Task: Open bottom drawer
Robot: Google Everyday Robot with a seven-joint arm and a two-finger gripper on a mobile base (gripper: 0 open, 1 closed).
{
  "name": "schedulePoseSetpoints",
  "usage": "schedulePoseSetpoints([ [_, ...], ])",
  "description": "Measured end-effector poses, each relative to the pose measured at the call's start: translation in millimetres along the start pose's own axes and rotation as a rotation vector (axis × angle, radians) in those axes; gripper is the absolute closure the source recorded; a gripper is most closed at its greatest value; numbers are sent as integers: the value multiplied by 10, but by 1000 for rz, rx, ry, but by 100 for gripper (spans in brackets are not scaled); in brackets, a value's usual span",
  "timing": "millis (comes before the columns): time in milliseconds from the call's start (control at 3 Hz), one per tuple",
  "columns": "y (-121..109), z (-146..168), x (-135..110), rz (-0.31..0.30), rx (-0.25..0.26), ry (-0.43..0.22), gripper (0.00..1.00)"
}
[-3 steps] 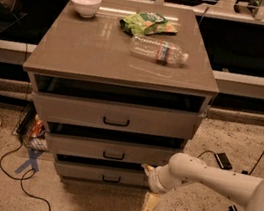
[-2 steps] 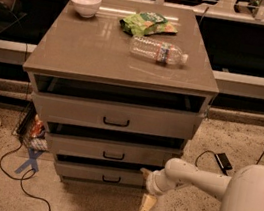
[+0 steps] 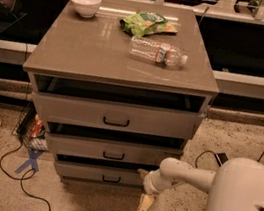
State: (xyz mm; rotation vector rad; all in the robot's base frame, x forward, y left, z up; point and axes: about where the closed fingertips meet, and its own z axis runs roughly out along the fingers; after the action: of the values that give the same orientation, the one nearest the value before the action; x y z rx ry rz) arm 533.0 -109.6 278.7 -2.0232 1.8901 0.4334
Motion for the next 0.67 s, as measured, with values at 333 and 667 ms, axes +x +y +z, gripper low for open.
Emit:
schedulePoseSetpoints([
  [333,-77,287,247,25,-11,77,0],
  [667,-189,366,332,39,40,117,0],
])
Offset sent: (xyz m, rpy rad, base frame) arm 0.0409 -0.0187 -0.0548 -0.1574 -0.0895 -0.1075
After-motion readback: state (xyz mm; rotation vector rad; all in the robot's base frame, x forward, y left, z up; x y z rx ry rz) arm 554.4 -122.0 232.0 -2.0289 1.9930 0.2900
